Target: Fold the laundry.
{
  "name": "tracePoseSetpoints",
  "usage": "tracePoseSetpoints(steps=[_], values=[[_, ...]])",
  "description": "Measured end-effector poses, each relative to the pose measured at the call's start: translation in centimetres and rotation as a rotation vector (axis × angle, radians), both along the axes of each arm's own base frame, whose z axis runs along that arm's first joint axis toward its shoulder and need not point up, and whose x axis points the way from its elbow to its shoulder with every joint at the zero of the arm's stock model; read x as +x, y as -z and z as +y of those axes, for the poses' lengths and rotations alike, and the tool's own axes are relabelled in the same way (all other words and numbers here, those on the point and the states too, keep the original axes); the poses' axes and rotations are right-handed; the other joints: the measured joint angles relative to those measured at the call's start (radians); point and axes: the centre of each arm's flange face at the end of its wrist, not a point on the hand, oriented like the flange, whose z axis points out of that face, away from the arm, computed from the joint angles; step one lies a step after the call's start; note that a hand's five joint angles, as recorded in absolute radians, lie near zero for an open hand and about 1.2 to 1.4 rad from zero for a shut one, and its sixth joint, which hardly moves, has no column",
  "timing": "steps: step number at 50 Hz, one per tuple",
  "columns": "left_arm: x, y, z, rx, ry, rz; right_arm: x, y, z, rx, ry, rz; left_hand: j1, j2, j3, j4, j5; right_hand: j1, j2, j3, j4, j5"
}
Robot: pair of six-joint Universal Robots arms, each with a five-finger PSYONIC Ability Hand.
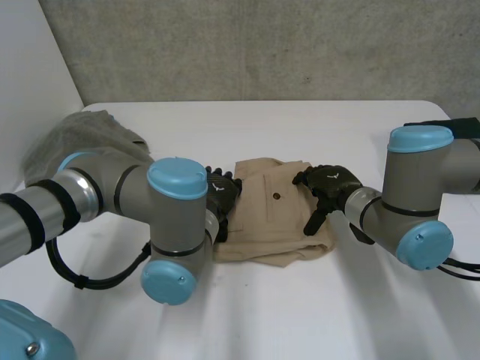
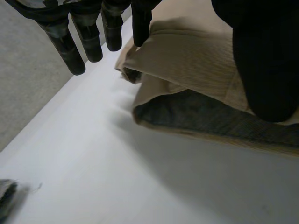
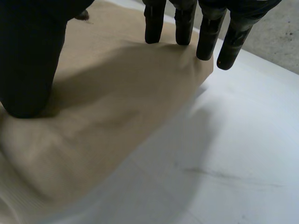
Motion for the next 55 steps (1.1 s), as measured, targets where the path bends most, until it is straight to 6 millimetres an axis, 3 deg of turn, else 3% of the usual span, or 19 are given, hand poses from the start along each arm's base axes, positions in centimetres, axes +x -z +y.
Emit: tracePoseSetpoints(steps=[5,8,14,15,21,27,34,43,48,55], values=[[-0.2,0.2,0.2,0.007,0.017,0.006,-0.1,-0.3,-0.1,-0.029,-0.007,0.035,0.0,0.0,0.0,0.0,0.0,-0.005,0.0,0.0,0.0,0.0],[-0.3,-0.7,0.2,-0.005,0.022,0.024,-0.2,-2.0,0.0,-0.07,-0.006,0.027,0.0,0.0,0.0,0.0,0.0,-0.005,0.0,0.0,0.0,0.0],[-0.3,-5.1,0.0,-0.078,0.027,0.095,-0.8,-6.6,0.8,-0.171,0.012,-0.015,0.0,0.0,0.0,0.0,0.0,-0.005,0.0,0.0,0.0,0.0],[-0.2,-6.6,0.1,-0.101,0.035,0.119,-1.1,-7.6,1.0,-0.198,0.024,-0.028,0.0,0.0,0.0,0.0,0.0,-0.005,0.0,0.0,0.0,0.0],[0.4,-10.7,0.8,-0.14,0.088,0.2,-2.2,-9.0,1.9,-0.217,0.076,-0.065,0.0,0.0,0.0,0.0,0.0,-0.005,0.0,0.0,0.0,0.0],[1.3,-12.8,2.1,-0.099,0.189,0.286,-3.8,-7.0,2.6,-0.134,0.103,-0.072,0.0,0.0,0.0,0.0,0.0,-0.005,0.0,0.0,0.0,0.0],[2.3,-14.1,3.5,0.008,0.307,0.393,-4.0,-3.6,5.2,-0.095,-0.024,-0.033,0.0,0.0,0.0,0.0,0.0,-0.005,0.0,0.0,0.0,0.0],[3.3,-17.1,4.9,0.053,0.429,0.501,-0.9,-0.8,8.9,-0.237,-0.177,-0.016,0.0,0.0,0.0,0.0,0.0,-0.005,0.0,0.0,0.0,0.0],[3.5,-18.2,5.4,0.043,0.445,0.521,0.7,1.2,9.0,-0.285,-0.182,-0.004,0.0,0.0,0.0,0.0,0.0,-0.005,0.0,0.0,0.0,0.0],[3.6,-18.1,5.4,0.043,0.438,0.52,1.4,2.9,8.0,-0.329,-0.175,0.048,0.0,0.0,0.0,0.0,0.0,-0.005,0.0,0.0,0.0,0.0]])
